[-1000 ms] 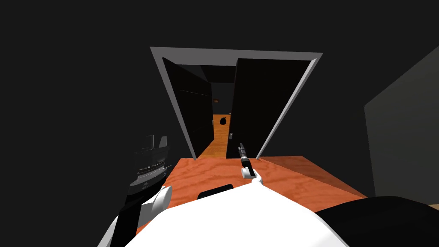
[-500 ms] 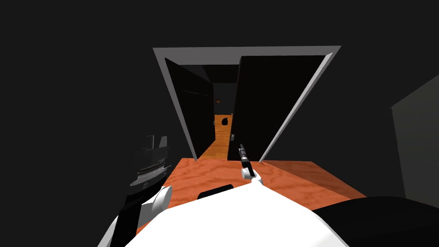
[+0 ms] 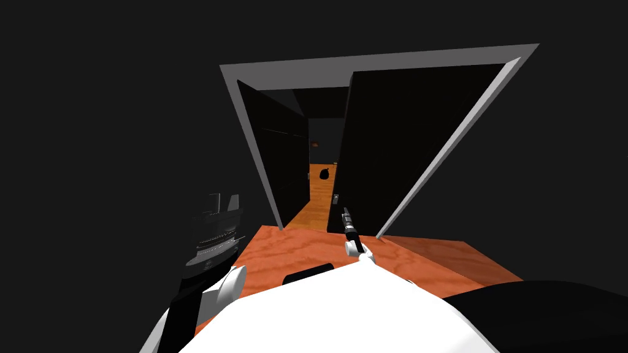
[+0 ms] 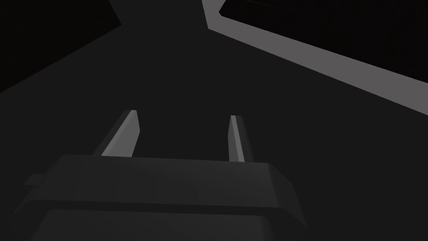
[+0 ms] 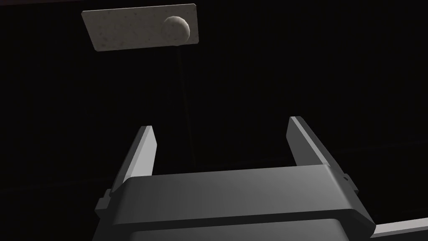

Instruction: Push the door open

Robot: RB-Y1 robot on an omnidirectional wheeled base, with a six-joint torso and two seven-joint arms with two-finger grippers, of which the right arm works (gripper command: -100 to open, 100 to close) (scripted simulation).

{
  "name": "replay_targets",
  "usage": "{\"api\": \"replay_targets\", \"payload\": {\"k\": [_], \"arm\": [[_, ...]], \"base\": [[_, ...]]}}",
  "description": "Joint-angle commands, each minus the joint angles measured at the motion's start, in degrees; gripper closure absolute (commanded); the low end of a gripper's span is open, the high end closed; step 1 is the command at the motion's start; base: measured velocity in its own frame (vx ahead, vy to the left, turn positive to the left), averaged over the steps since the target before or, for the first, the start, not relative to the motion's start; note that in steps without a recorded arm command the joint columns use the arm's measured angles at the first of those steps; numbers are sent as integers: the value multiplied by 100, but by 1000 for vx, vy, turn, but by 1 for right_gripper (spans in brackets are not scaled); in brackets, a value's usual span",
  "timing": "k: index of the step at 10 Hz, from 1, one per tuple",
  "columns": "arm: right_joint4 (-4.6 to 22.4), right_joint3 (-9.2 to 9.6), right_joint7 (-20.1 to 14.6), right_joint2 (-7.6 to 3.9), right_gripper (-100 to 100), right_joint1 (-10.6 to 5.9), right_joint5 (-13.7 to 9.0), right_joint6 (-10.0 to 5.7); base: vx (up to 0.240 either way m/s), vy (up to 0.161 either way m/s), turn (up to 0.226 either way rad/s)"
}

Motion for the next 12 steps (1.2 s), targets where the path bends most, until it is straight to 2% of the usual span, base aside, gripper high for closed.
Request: {"api": "replay_targets", "payload": {"k": [1,4,6,9,12], "arm": [[160,-15,-1,-8,-100,-59,-12,-46],[440,-54,5,-16,-100,-167,-44,-90],[865,-114,14,-25,-100,-329,-92,-157],[851,-116,8,-32,-100,-315,-91,-214],[884,-144,23,-18,-100,-282,-107,-280]], "base": [[69,-40,50],[44,-21,57],[107,-61,152],[105,-37,32],[216,-80,29]]}}
